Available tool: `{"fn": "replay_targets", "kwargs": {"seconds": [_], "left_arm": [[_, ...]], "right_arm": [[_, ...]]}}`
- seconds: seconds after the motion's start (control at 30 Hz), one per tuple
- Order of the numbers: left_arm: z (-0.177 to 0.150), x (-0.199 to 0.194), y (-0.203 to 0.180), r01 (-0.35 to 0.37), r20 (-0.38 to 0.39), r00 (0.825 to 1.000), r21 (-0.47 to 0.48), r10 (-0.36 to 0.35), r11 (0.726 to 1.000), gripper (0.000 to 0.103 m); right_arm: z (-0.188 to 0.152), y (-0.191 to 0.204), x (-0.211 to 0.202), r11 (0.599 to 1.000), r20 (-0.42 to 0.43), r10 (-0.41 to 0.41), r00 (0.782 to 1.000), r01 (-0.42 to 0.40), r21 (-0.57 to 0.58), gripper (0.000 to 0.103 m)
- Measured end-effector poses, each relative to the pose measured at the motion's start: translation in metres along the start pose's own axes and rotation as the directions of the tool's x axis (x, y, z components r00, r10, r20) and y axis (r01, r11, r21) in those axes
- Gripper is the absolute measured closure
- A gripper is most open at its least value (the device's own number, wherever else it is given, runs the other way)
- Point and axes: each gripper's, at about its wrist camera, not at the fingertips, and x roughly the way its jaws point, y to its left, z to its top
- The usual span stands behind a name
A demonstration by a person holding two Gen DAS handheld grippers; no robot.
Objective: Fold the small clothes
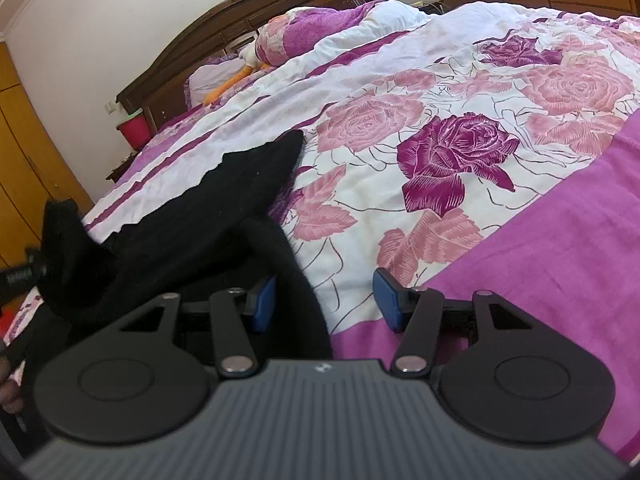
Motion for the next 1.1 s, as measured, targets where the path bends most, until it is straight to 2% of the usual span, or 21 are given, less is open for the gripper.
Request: {"fn": "replay_targets", "kwargs": {"seconds": [0.1, 0.17, 0.2, 0.3, 0.33, 0.57, 0.77, 0.97, 1.1], "left_arm": [[-0.012, 0.007, 0.020, -0.039, -0.061, 0.997, -0.030, 0.037, 0.999, 0.090], [-0.018, 0.010, 0.034, -0.029, -0.110, 0.994, -0.041, 0.024, 0.999, 0.081], [-0.021, 0.011, 0.040, -0.031, -0.121, 0.992, -0.041, 0.026, 0.999, 0.073], [-0.028, 0.008, 0.055, -0.073, -0.116, 0.991, -0.019, 0.071, 0.997, 0.053], [-0.029, 0.006, 0.060, -0.086, -0.113, 0.990, -0.016, 0.084, 0.996, 0.050], [-0.021, 0.006, 0.097, -0.035, -0.103, 0.994, -0.106, 0.024, 0.994, 0.048], [-0.008, 0.030, 0.103, 0.042, -0.119, 0.991, -0.116, -0.056, 0.992, 0.047], [-0.007, 0.060, 0.107, 0.083, -0.162, 0.981, -0.169, -0.110, 0.982, 0.046], [-0.006, 0.073, 0.108, 0.110, -0.162, 0.976, -0.201, -0.144, 0.973, 0.045]], "right_arm": [[0.000, 0.001, 0.000, 1.000, -0.002, -0.005, 1.000, 0.005, -0.006, 0.048], [0.000, 0.001, 0.000, 1.000, -0.004, -0.008, 1.000, 0.008, -0.010, 0.048], [0.000, 0.002, 0.001, 1.000, -0.006, -0.010, 1.000, 0.010, -0.015, 0.048], [0.002, 0.004, 0.001, 0.999, -0.014, -0.016, 1.000, 0.016, -0.029, 0.048], [0.002, 0.004, 0.002, 0.999, -0.019, -0.018, 1.000, 0.018, -0.035, 0.048], [0.019, 0.013, -0.007, 0.999, -0.044, -0.025, 0.999, 0.024, -0.032, 0.045], [0.048, 0.032, -0.002, 0.994, -0.014, -0.009, 1.000, 0.007, -0.106, 0.045], [0.071, 0.048, 0.039, 0.993, -0.047, 0.021, 0.999, -0.027, -0.119, 0.045], [0.076, 0.061, 0.075, 0.985, -0.061, -0.029, 0.998, 0.018, -0.173, 0.045]]}}
